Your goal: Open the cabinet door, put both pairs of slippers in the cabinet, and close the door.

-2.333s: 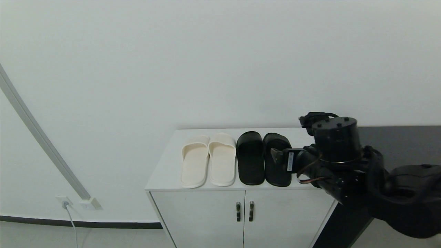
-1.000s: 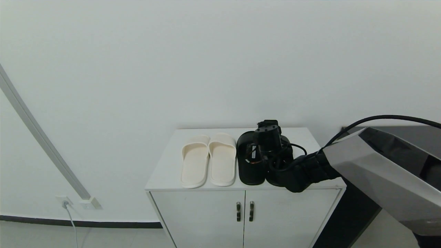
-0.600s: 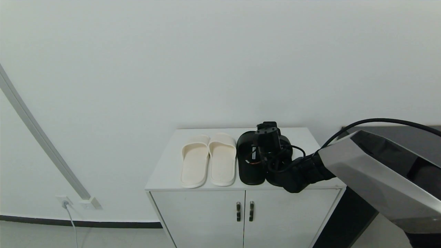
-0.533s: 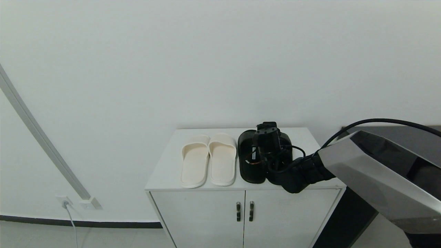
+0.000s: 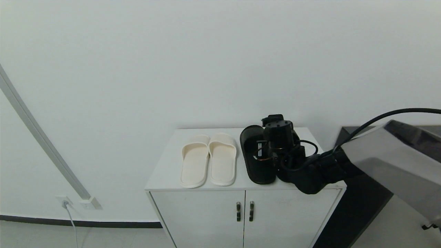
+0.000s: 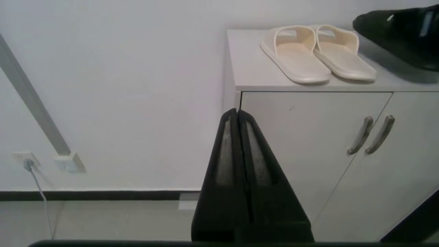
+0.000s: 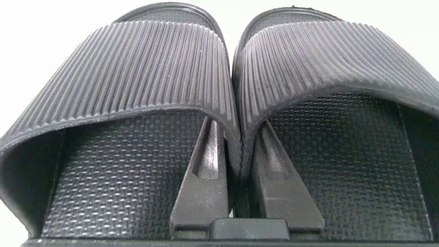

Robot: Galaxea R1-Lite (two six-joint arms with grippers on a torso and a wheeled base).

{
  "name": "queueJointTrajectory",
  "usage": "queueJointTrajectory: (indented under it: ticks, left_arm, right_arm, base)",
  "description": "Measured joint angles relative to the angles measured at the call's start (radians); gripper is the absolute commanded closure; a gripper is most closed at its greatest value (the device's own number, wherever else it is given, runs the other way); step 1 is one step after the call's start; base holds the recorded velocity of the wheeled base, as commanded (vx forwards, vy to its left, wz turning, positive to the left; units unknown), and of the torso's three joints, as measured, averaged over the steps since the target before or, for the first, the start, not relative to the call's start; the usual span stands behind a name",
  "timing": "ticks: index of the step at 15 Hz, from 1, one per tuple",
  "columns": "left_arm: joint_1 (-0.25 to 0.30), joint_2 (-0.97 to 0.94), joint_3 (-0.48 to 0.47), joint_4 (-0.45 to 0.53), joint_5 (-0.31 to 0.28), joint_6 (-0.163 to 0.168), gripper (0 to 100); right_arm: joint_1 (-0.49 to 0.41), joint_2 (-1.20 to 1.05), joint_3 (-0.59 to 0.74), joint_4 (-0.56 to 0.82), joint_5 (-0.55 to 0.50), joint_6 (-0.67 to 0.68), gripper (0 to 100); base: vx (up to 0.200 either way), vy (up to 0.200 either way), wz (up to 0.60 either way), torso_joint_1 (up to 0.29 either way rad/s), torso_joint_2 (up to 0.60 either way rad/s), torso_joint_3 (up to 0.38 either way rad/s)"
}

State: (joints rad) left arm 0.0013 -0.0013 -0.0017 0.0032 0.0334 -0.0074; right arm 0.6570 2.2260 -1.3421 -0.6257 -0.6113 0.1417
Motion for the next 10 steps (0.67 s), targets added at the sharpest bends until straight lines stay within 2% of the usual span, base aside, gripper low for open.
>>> queueJointTrajectory:
  ticks: [3,5,10]
  left_arm:
    - [-0.001,0.0,0.0,0.0,0.0,0.0,100]
    - [0.0,0.0,0.0,0.0,0.0,0.0,100]
    - [0.0,0.0,0.0,0.0,0.0,0.0,100]
  right_arm:
    - [0.034,-0.193,0.216,-0.017,0.14,-0.027,100]
    - [0.058,-0.345,0.357,-0.02,0.272,-0.065,100]
    - [0.1,-0.629,0.597,0.033,0.636,-0.121,100]
  base:
    - [0.0,0.0,0.0,0.0,0.0,0.0]
    - [0.0,0.0,0.0,0.0,0.0,0.0]
    - [0.0,0.0,0.0,0.0,0.0,0.0]
